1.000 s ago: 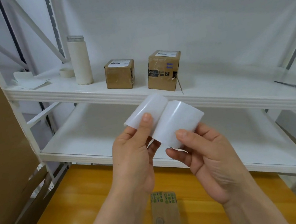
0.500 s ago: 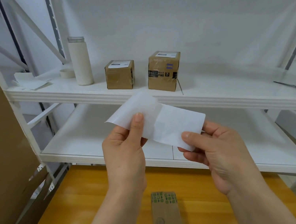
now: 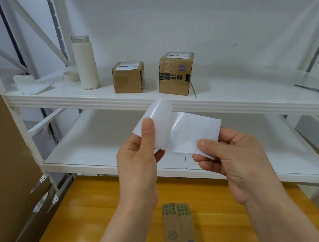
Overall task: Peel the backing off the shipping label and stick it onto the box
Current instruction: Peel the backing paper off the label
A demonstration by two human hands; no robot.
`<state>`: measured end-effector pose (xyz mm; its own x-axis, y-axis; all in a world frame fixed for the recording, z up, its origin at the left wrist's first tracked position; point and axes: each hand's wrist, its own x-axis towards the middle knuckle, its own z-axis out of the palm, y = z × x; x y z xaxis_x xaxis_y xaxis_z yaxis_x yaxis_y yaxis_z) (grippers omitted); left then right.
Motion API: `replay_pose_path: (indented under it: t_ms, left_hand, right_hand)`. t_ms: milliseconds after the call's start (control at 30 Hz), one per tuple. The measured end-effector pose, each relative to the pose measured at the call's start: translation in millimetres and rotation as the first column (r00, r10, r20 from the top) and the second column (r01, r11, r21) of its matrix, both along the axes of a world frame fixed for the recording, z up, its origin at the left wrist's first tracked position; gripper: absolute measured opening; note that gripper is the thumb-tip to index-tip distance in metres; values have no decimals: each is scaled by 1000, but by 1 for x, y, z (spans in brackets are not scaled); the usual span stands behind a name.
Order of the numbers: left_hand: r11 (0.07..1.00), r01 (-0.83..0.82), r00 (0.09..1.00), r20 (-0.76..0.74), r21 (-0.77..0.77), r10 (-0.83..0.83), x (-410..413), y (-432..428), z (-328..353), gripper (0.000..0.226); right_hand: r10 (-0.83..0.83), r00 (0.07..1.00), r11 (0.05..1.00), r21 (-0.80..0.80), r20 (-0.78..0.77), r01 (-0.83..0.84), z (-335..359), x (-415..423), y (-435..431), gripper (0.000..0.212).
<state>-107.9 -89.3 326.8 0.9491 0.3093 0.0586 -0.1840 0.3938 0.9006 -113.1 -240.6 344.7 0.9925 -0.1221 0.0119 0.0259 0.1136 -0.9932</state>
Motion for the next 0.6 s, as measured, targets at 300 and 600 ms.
replay_pose_path:
  t_ms: [300, 600]
  left_hand:
    - [992, 113, 991, 71, 54, -117, 1, 1, 0, 52]
    - [977, 47, 999, 12, 210, -51, 8, 2, -13, 27]
  right_hand:
    - [-11, 1000, 1000, -5, 5, 11, 1, 4, 1, 22]
    - [-12, 1000, 1000, -5, -7, 12, -1, 8, 1, 21]
